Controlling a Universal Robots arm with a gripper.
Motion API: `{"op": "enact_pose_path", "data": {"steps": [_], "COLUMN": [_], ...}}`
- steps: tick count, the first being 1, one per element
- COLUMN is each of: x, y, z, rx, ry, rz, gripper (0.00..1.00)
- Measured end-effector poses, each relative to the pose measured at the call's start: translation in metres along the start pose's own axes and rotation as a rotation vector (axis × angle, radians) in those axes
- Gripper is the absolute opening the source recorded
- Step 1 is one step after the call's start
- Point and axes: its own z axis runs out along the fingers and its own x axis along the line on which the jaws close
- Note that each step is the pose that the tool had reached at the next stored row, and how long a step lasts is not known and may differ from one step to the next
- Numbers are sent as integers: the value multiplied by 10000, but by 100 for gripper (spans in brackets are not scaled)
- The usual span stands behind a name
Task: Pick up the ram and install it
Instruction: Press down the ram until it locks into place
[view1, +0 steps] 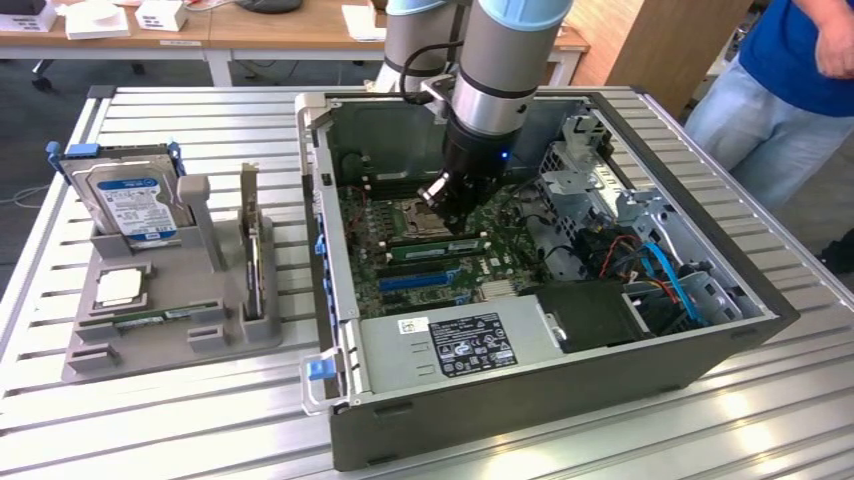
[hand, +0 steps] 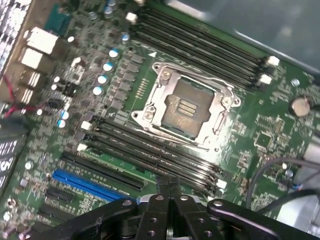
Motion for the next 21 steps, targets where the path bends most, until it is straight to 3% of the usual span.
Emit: {"op": "enact_pose_path", "data": {"steps": [18,21], "x": [0,-1], "y": [0,1], "z": [5,5], "rx": [89,98], "ry": [-134,-146], "rz": [3033,3329], "gripper": [10,10]}}
